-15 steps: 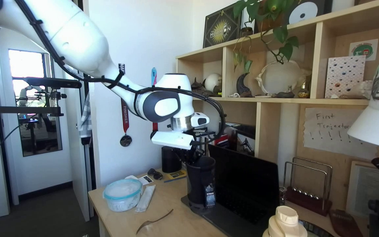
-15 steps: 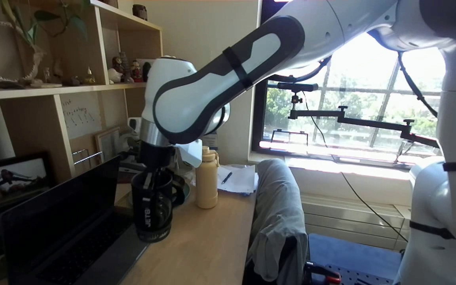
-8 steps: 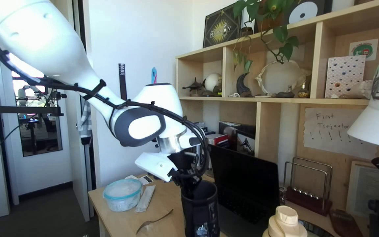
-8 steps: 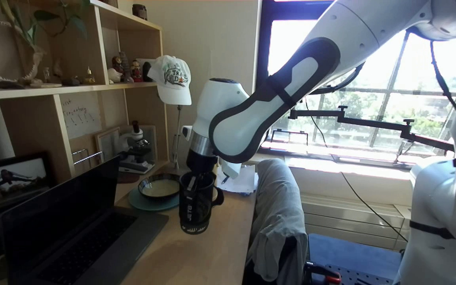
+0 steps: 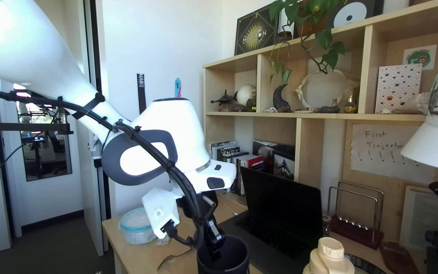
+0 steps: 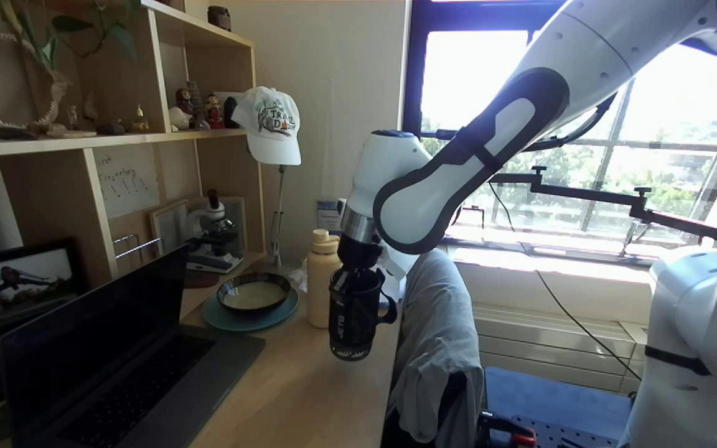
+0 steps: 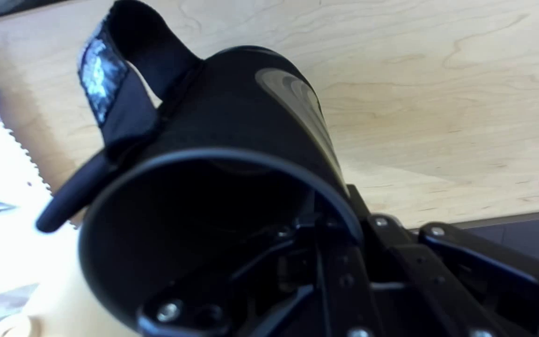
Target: Move the black cup to the right
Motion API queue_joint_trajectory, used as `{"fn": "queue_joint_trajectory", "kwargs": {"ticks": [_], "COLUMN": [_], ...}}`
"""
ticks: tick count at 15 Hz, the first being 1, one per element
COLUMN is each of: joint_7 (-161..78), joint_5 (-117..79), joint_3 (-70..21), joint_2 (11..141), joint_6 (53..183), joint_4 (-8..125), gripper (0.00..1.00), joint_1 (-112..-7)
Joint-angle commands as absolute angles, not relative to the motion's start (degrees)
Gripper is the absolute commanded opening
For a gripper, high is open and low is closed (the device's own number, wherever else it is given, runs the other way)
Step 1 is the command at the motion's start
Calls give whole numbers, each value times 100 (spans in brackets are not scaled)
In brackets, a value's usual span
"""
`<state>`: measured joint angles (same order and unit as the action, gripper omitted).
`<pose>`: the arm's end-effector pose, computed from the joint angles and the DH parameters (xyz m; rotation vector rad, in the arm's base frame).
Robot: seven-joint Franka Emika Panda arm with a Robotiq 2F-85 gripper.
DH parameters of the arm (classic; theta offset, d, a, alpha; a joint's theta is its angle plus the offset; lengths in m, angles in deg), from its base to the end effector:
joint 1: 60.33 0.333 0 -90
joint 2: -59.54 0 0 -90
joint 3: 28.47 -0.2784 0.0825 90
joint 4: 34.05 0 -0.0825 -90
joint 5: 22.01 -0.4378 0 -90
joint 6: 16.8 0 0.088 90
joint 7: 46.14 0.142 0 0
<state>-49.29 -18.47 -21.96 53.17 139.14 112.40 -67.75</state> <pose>0.5042 -0.1218 0.2231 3.0456 -0.2078 0.4151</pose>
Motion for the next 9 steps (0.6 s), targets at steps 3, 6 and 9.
{"fn": "queue_joint_trajectory", "kwargs": {"ticks": [3, 6, 9], "joint_7": [-4226, -4266, -4460], "joint_5": [-1526, -1703, -2090], "joint_3": [-2146, -2114, -2081], "joint_2": [5117, 5285, 5543], "joint_6": [13855, 13839, 13865], "joint_4": [11232, 11033, 10783], "gripper": [5, 5, 5], "joint_1": [-7027, -7007, -6911]}}
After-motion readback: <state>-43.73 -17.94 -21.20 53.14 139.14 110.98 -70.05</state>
